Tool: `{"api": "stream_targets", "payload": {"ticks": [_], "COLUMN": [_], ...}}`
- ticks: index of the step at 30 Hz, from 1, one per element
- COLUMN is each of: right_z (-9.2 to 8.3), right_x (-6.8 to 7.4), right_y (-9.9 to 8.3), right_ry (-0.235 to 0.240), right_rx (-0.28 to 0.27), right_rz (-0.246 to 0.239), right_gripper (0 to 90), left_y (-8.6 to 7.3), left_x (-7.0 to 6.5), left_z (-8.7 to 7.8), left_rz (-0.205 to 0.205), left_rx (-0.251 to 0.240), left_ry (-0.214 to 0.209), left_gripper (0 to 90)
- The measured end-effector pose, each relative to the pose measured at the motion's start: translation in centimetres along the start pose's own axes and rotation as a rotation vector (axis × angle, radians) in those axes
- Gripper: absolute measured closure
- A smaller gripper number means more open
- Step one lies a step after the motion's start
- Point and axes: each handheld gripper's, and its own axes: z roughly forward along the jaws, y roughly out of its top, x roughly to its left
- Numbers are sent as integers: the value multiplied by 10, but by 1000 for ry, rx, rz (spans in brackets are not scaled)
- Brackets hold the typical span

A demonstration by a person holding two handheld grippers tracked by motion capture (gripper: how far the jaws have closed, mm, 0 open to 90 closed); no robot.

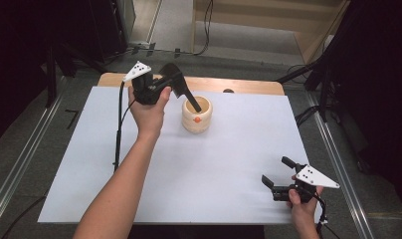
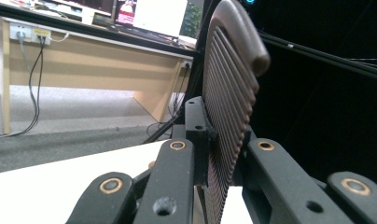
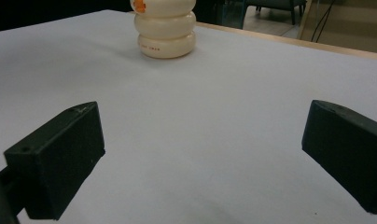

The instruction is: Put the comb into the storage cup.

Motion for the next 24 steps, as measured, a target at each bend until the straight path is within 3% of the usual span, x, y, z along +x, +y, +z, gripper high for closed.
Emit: {"api": "stream_targets", "payload": {"ticks": [17, 24], "right_z": [-1, 0], "right_x": [0, 0], "right_y": [0, 0], "right_ry": [3, 4], "right_rx": [-3, -2], "right_rz": [-2, -2], "right_gripper": [0, 0], "left_y": [-15, -24], "left_x": [5, 8], "left_z": [18, 22], "left_rz": [3, -15], "left_rx": [39, 45], "left_ry": [31, 55], "left_gripper": [842, 842]}}
